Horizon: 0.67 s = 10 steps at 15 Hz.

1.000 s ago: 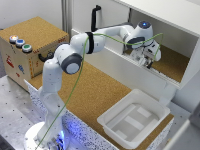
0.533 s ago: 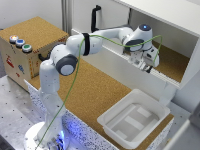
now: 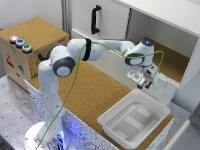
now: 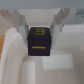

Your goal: Move to the white box and store the purple object

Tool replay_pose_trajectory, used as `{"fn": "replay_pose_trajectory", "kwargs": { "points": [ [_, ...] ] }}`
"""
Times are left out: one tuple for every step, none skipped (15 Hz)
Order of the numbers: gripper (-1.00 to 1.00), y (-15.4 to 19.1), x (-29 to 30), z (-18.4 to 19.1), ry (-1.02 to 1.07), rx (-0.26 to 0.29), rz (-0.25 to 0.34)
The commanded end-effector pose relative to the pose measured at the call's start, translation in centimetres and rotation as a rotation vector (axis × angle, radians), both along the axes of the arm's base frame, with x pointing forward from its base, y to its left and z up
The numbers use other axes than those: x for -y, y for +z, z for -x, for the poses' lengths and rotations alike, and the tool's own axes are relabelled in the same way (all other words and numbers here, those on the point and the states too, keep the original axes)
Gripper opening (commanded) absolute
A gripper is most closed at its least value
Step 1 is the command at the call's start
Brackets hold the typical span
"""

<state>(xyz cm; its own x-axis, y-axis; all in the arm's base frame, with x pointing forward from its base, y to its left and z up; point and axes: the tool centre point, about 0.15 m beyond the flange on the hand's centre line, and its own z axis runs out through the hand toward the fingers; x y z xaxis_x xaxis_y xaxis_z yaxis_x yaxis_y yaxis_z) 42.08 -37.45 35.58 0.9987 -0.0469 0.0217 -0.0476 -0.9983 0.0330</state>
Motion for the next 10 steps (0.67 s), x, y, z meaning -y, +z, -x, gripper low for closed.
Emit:
{"fn": "replay_pose_trajectory", "kwargs": {
  "points": [
    [-1.00,-7.8,2.5,3.9,0.016,-0.027,0.047],
    [-1.00,-8.9,2.7,4.4,0.017,-0.051,0.064],
    [-1.00,-9.8,3.0,4.8,0.011,-0.069,0.066],
    [-1.00,-10.7,3.1,5.1,0.015,-0.087,0.083],
    [-1.00,-11.4,3.1,5.3,0.013,-0.103,0.081],
    [-1.00,-11.9,3.0,5.5,0.014,-0.114,0.079],
    [-1.00,-12.2,2.9,5.3,0.011,-0.117,0.072],
    [-1.00,-12.4,2.7,5.1,0.011,-0.117,0.070],
    [-1.00,-12.7,2.6,4.7,0.006,-0.117,0.063],
    [-1.00,-12.9,2.4,4.3,0.005,-0.119,0.054]
  ]
}}
